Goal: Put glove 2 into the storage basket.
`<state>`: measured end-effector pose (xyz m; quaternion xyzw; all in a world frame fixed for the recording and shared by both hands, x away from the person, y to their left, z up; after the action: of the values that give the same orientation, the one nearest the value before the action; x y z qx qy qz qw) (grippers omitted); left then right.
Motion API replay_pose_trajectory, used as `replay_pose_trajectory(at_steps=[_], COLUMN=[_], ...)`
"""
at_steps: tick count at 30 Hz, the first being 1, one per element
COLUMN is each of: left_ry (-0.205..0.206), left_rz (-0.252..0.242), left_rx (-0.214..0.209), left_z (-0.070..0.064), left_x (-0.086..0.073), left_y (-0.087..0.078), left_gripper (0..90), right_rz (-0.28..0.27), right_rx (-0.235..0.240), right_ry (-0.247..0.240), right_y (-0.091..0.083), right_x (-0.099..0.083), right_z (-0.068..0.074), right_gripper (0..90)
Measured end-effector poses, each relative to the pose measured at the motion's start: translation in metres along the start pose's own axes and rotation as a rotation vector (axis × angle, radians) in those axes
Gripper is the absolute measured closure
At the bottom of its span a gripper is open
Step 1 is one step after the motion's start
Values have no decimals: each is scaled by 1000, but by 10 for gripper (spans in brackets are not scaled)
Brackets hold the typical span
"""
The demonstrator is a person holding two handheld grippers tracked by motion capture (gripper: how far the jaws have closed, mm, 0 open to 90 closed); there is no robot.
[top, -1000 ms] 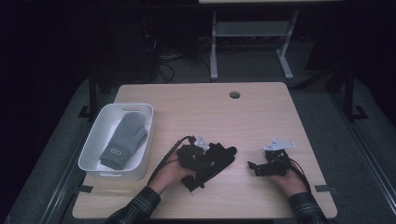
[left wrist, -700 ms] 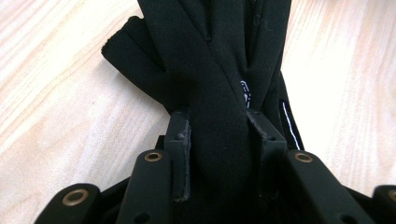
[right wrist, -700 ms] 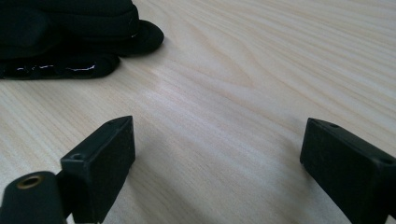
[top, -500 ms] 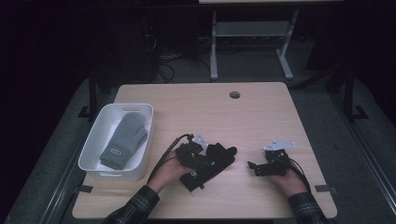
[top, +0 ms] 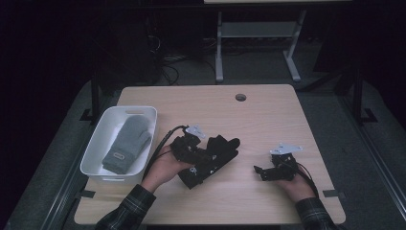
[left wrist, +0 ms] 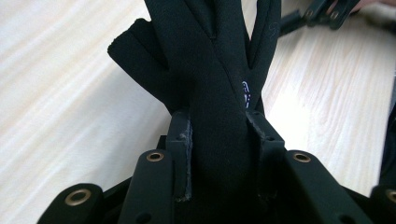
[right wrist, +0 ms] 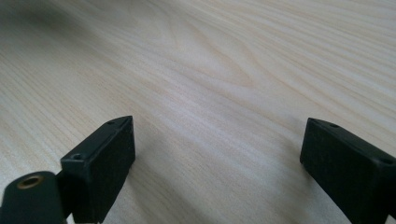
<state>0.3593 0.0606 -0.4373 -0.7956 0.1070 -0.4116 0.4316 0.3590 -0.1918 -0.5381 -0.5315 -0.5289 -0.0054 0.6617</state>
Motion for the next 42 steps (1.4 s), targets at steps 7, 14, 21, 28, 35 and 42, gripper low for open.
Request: replay_pose_trajectory(at_steps=[7, 14, 21, 28, 35, 42], left_ry=[-12, -48, -108, -187, -266, -342], left_rz=[-36, -65, -115, -146, -152, -135], left_rx=[32, 66, 119, 195, 271, 330], left_z=[11, 29, 57, 92, 129, 159], left_x=[11, 15, 11, -8, -35, -59], left_y=[-32, -68, -108, -143, -167, -176], left_gripper=[659, 659, 659, 659, 659, 658], right_rz=[-1, -1, -1, -3, -3, -3], right_rx=[0, 0, 0, -2, -2, -5], right_ry=[0, 1, 1, -3, -3, -3], right_y=[0, 0, 0, 0, 0, 0], right_x=[0, 0, 0, 0, 0, 0], right_z=[0, 0, 0, 0, 0, -1], right_gripper=[102, 102, 102, 102, 102, 102])
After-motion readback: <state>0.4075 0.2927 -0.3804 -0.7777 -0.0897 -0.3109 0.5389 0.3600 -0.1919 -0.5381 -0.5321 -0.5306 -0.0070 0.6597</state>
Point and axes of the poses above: each handheld gripper's, and its own axes: y roughly forward along the jaws, x roughly out of its top, z roughly to its left, the point moved 8 cm from there along y, roughly forward along the jaws, and after that the axes turned 13 degrees about -y, right-handed, at the moved point
